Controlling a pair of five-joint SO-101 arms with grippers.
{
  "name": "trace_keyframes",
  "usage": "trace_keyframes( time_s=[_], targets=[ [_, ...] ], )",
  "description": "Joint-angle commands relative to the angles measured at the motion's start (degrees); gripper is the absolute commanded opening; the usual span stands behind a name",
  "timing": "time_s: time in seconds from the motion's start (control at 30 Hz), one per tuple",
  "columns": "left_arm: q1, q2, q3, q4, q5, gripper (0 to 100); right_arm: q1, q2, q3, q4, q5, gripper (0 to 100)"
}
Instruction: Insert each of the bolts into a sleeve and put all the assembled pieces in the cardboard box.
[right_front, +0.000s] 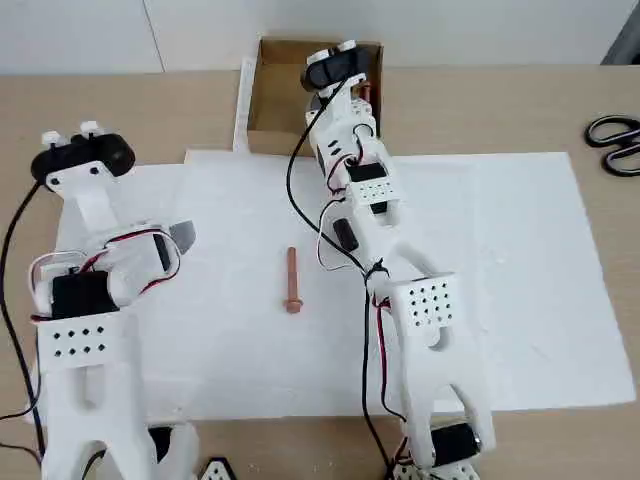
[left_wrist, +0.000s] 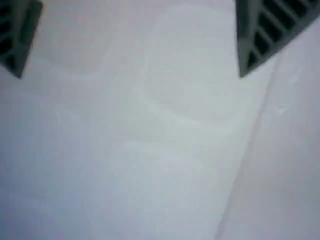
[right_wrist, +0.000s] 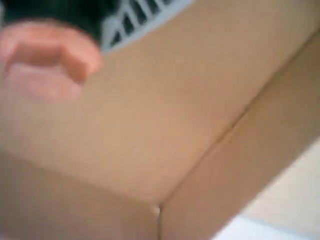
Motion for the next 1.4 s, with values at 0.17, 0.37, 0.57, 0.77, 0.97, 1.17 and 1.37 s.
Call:
trace_keyframes(
  time_s=[0.17, 0.37, 0.57, 0.77, 0.97, 1.17, 1.37],
  targets=[
    [-0.2, -0.7, -0.4, -0.4, -0.4, 26, 0.0, -1.6, -5.4, 1.8, -0.8, 20.3],
    [-0.2, -0.7, -0.4, -0.4, -0.4, 26, 0.2, -1.6, -12.3, 8.9, -0.8, 20.3],
    [-0.2, -0.7, -0.4, -0.4, -0.4, 26, 0.2, -1.6, -29.2, 30.7, -0.8, 20.3],
    [-0.2, -0.6, -0.3, -0.1, -0.4, 26, -0.9, -1.5, -54.9, 63.2, -0.5, 20.2],
    [-0.2, -0.6, 0.7, -0.1, -0.3, 26, -1.0, -8.7, -53.6, 86.6, -0.4, 20.2],
    [-0.3, -0.6, 3.2, -0.2, -0.2, 26, 0.8, -12.3, -46.8, 91.3, -0.6, 20.1],
    [-0.3, -0.6, 3.8, -0.1, -0.2, 26, 0.7, -22.4, -31.1, 91.6, -0.5, 20.1]
  ],
)
